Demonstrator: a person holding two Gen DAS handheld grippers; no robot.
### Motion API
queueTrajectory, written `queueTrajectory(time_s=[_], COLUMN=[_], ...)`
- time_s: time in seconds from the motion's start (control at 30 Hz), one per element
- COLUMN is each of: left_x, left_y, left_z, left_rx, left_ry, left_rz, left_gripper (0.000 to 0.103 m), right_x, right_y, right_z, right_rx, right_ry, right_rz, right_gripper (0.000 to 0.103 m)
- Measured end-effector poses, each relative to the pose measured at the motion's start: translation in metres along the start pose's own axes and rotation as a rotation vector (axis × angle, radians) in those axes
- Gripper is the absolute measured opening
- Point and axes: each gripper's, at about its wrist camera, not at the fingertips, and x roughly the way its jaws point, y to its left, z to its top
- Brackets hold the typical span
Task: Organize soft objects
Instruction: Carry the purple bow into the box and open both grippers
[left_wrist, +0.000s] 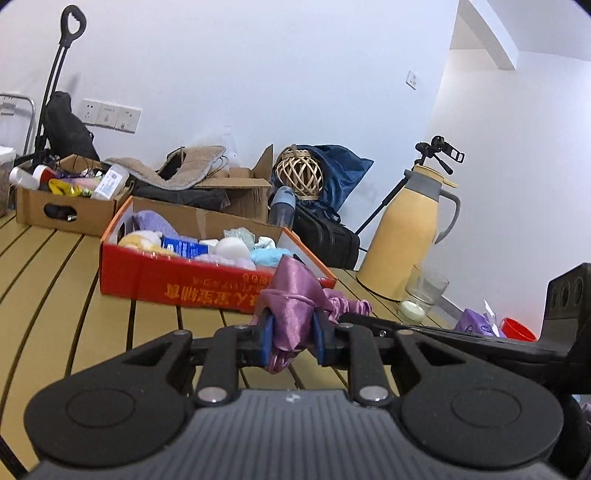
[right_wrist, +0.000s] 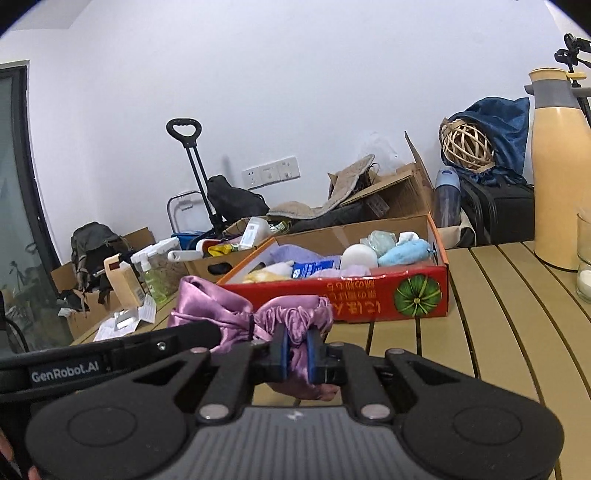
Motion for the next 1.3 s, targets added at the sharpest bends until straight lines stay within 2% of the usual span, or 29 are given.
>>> queueTrajectory(time_s=[0.1, 0.23, 0.4, 0.53, 0.6, 0.7, 0.8, 0.87, 0.97, 1.0, 1.03, 1.1, 1.3], left_x=[0.02, 0.071, 0.169, 0.241, 0.269, 0.306, 0.316, 0.321, 0.326, 0.325, 0.322, 0.308, 0.227], left_y=[0.011, 0.036, 0.086, 0.124, 0.139, 0.148, 0.145, 0.143, 0.144, 0.143, 0.142, 0.139, 0.117], left_z=[0.029, 0.091, 0.142, 0.149, 0.146, 0.134, 0.134, 0.132, 0.133, 0.135, 0.137, 0.145, 0.188], left_rx=[0.042, 0.086, -0.001, -0.043, -0.06, -0.028, 0.002, 0.037, 0.035, 0.038, 0.044, 0.041, 0.071], left_ry=[-0.007, -0.006, 0.111, 0.224, 0.262, 0.371, 0.428, 0.456, 0.463, 0.466, 0.467, 0.438, 0.32], left_rz=[-0.002, 0.018, 0.077, 0.104, 0.145, 0.218, 0.244, 0.258, 0.267, 0.269, 0.281, 0.283, 0.298], left_gripper=[0.021, 0.021, 0.021, 0.022, 0.022, 0.022, 0.023, 0.024, 0.03, 0.036, 0.049, 0.066, 0.069], right_x=[0.025, 0.089, 0.204, 0.274, 0.299, 0.331, 0.345, 0.348, 0.349, 0.349, 0.346, 0.336, 0.258], right_y=[-0.004, -0.012, -0.034, -0.053, -0.055, -0.049, -0.044, -0.044, -0.048, -0.051, -0.052, -0.053, -0.044], right_z=[0.031, 0.085, 0.132, 0.134, 0.13, 0.12, 0.118, 0.116, 0.117, 0.119, 0.121, 0.13, 0.171], right_rx=[-0.01, -0.018, 0.005, 0.052, 0.032, -0.045, -0.083, -0.066, -0.029, -0.011, -0.004, 0.008, -0.061], right_ry=[-0.013, -0.019, 0.066, 0.165, 0.214, 0.332, 0.383, 0.424, 0.418, 0.424, 0.425, 0.417, 0.344], right_rz=[0.018, 0.037, -0.011, -0.037, -0.069, -0.114, -0.118, -0.079, -0.036, -0.026, -0.012, 0.02, -0.029], right_gripper=[0.01, 0.01, 0.01, 0.01, 0.01, 0.01, 0.01, 0.01, 0.016, 0.017, 0.019, 0.035, 0.04])
